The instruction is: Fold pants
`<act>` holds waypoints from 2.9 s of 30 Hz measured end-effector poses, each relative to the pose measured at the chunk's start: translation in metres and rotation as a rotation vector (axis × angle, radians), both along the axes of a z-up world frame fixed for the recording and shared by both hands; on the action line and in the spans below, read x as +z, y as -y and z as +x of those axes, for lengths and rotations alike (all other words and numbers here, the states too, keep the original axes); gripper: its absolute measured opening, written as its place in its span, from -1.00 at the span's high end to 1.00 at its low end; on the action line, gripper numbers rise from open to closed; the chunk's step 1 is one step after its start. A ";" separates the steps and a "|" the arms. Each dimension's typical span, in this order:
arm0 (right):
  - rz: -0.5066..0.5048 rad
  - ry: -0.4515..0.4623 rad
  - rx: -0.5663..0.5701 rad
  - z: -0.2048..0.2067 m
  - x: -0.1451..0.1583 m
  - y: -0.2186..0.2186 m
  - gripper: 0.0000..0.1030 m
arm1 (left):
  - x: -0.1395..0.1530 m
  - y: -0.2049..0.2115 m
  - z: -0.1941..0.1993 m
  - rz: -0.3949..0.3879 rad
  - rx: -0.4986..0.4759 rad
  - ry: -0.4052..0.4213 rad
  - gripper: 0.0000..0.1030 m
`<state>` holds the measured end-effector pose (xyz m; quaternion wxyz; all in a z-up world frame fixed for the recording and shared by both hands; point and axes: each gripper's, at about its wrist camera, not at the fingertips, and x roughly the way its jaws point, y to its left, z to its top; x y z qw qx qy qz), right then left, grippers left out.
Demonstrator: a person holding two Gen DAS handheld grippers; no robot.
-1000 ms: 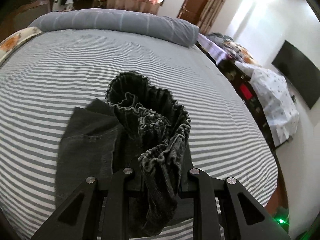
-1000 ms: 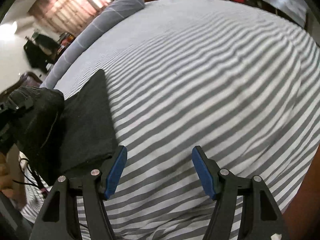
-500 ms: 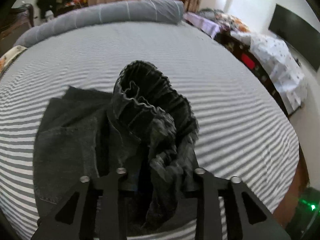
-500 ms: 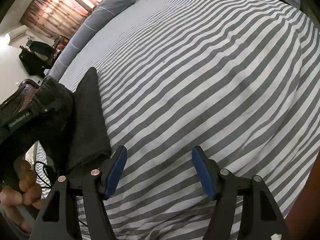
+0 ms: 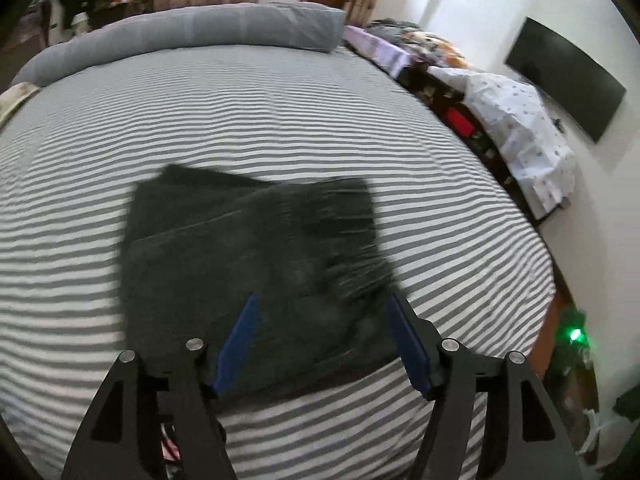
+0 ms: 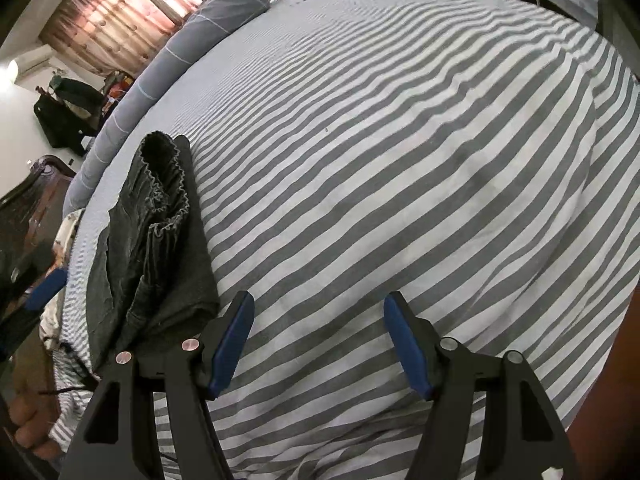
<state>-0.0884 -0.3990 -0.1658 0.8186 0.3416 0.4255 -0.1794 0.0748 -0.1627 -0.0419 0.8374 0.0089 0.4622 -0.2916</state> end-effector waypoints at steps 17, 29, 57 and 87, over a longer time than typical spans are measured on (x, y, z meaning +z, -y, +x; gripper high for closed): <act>0.016 0.107 0.233 0.085 0.064 -0.075 -0.12 | -0.035 -0.175 0.062 0.176 0.391 0.017 -0.31; 0.128 -0.015 0.140 0.128 0.028 -0.060 -0.04 | -0.051 -0.181 0.072 0.019 0.402 -0.118 -0.32; 0.106 0.120 0.226 0.111 0.051 -0.069 0.22 | -0.045 -0.116 0.042 0.075 0.145 0.058 -0.32; 0.006 -0.008 0.130 0.106 0.024 -0.054 0.80 | -0.064 -0.086 0.029 0.115 -0.023 0.019 -0.32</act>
